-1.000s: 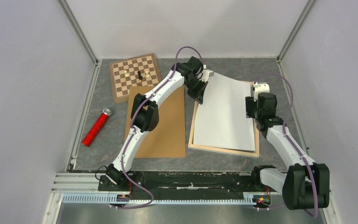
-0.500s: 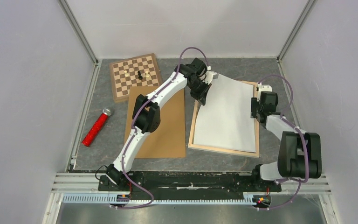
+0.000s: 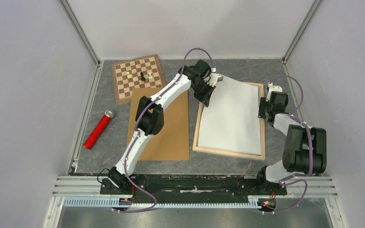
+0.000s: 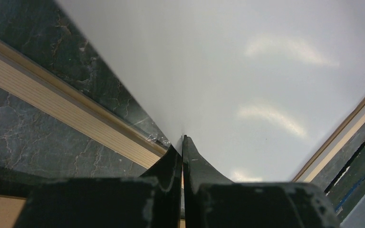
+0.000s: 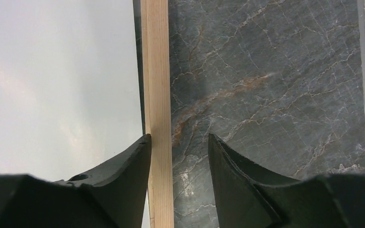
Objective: Put the photo into the frame
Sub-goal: Turn over the photo from the photo frame.
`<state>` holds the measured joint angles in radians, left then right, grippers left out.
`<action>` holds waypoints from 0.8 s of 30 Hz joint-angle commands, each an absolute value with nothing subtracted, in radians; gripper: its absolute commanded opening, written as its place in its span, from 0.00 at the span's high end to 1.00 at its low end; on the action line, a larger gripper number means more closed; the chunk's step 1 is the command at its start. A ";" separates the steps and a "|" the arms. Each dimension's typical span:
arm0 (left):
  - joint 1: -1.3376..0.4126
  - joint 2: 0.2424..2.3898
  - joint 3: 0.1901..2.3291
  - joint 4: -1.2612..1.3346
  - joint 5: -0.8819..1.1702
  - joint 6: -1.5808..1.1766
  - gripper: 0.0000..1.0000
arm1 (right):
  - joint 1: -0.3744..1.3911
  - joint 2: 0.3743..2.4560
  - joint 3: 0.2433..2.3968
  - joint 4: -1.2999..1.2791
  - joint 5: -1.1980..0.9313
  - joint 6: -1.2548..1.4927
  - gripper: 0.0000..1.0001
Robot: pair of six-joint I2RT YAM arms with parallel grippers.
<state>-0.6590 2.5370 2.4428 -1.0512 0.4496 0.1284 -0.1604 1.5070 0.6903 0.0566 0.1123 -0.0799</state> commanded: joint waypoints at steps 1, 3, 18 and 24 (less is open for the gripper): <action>-0.670 2.558 2.473 -1.027 0.442 0.191 0.97 | -0.197 1.500 0.741 0.096 0.083 -0.044 0.51; -0.671 2.557 2.469 -1.021 0.449 0.194 0.97 | -0.211 1.496 0.745 0.094 0.078 -0.040 0.51; -0.683 2.561 2.433 -0.988 0.485 0.215 0.96 | -0.233 1.572 0.765 0.106 -0.017 -0.042 0.54; -0.683 2.563 2.433 -0.983 0.465 0.222 0.95 | -0.233 1.587 0.770 0.123 -0.025 -0.034 0.55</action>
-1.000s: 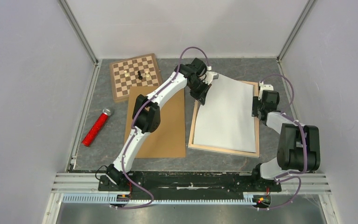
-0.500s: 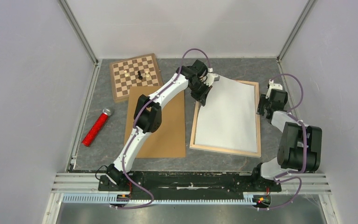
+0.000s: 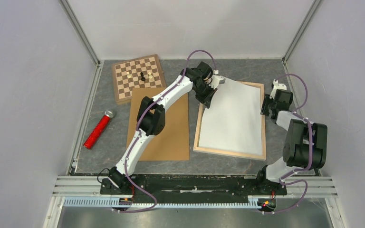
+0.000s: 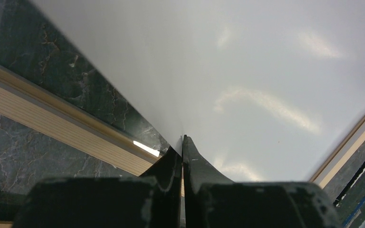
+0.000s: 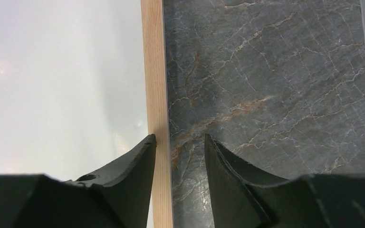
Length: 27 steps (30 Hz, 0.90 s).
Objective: Put the photo into the frame
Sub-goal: Turn over the photo from the photo frame.
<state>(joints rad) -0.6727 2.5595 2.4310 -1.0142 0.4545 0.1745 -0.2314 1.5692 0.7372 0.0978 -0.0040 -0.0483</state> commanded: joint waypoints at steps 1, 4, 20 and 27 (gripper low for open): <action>-0.683 2.563 2.432 -0.981 0.462 0.222 0.95 | -0.234 1.587 0.771 0.122 -0.026 -0.032 0.55; -0.683 2.562 2.434 -0.976 0.447 0.221 0.95 | -0.233 1.585 0.770 0.121 -0.025 -0.032 0.56; -0.683 2.572 2.435 -0.963 0.380 0.205 0.95 | -0.237 1.554 0.756 0.115 -0.023 -0.045 0.57; -0.683 2.572 2.420 -0.963 0.384 0.197 0.94 | -0.238 1.550 0.755 0.116 -0.026 -0.047 0.57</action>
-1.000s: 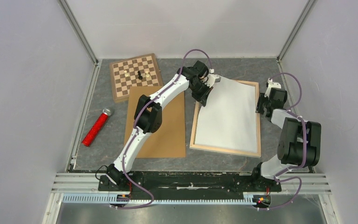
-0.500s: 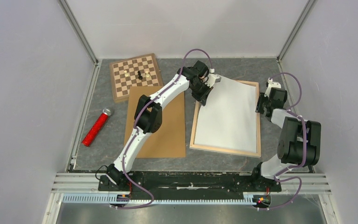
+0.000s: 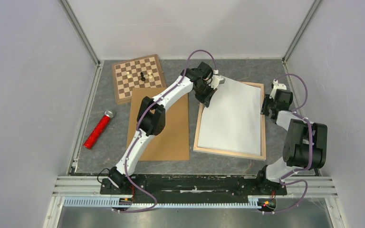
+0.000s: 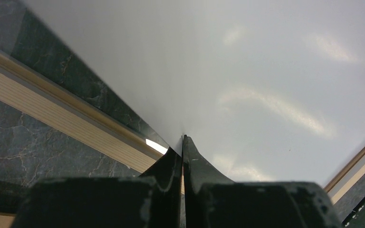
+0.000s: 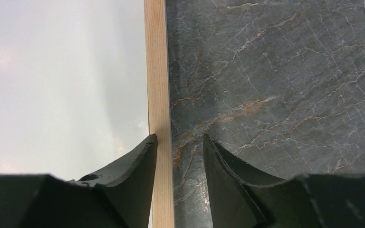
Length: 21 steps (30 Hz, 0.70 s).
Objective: Put the photo into the frame
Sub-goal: Turn over the photo from the photo frame.
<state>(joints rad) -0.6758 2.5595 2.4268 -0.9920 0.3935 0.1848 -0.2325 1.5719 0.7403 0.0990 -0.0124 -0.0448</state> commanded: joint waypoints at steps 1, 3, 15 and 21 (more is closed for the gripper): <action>-0.683 2.572 2.419 -0.963 0.384 0.195 0.92 | -0.238 1.549 0.755 0.115 -0.026 -0.048 0.57; -0.683 2.571 2.417 -0.963 0.383 0.193 0.92 | -0.238 1.547 0.755 0.116 -0.028 -0.048 0.57; -0.683 2.566 2.416 -0.963 0.363 0.177 0.80 | -0.243 1.513 0.769 0.111 -0.032 -0.055 0.57; -0.683 2.557 2.416 -0.962 0.336 0.178 0.75 | -0.244 1.502 0.769 0.103 -0.035 -0.058 0.57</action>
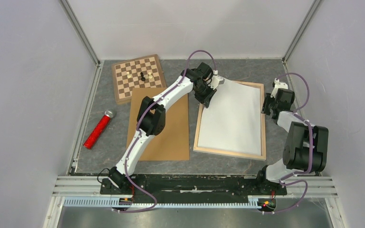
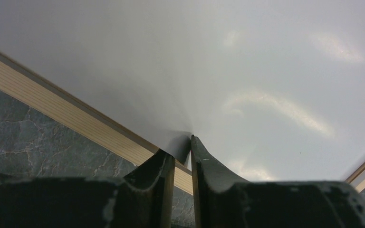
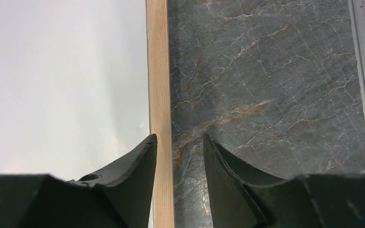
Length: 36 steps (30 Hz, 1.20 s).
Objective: Put the photo into the frame
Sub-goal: Turn over the photo from the photo frame.
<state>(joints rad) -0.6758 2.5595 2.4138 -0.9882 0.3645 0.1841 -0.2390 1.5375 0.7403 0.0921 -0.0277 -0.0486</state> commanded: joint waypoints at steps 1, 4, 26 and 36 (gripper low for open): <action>-0.683 2.555 2.413 -0.963 0.331 0.178 0.74 | -0.245 1.501 0.769 0.103 -0.035 -0.058 0.57; -0.683 2.549 2.413 -0.963 0.325 0.177 0.69 | -0.244 1.498 0.767 0.102 -0.038 -0.057 0.56; -0.683 2.437 2.363 -0.913 0.217 0.139 0.34 | -0.244 1.461 0.762 0.100 -0.071 -0.075 0.53; -0.683 2.383 2.318 -0.913 0.187 0.127 0.32 | -0.237 1.461 0.753 0.109 -0.102 -0.080 0.52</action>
